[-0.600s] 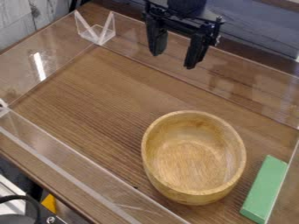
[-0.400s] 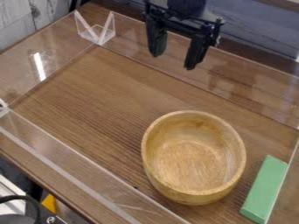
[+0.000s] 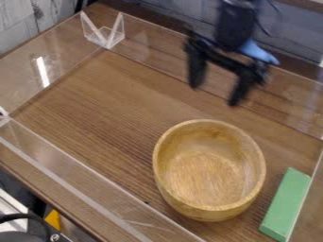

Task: Put the green block in the brown bowl

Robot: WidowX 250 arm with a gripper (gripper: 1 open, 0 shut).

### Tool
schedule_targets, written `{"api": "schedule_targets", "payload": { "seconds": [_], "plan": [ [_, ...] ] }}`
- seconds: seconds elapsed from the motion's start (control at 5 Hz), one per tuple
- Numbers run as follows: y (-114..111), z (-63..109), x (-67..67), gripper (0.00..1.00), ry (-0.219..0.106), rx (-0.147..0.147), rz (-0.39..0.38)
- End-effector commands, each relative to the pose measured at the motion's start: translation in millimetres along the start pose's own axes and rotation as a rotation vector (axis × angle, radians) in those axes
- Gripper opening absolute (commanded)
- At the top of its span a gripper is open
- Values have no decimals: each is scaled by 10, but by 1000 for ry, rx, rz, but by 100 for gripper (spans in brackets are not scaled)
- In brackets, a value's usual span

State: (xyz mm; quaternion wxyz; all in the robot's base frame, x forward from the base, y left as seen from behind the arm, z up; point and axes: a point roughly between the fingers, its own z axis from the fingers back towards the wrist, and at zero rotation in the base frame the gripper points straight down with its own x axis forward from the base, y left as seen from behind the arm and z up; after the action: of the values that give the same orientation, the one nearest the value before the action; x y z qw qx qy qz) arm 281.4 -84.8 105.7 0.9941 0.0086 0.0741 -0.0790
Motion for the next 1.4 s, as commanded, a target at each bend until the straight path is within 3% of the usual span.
{"api": "schedule_targets", "payload": {
  "seconds": [0.0, 0.4, 0.6, 1.2],
  "plan": [
    [-491, 20, 89, 100, -55, 5, -91],
    [-721, -535, 23, 100, -61, 18, -265],
    [-738, -705, 49, 100, -66, 15, -277],
    [-685, -921, 95, 100, -54, -8, -260]
  ]
}}
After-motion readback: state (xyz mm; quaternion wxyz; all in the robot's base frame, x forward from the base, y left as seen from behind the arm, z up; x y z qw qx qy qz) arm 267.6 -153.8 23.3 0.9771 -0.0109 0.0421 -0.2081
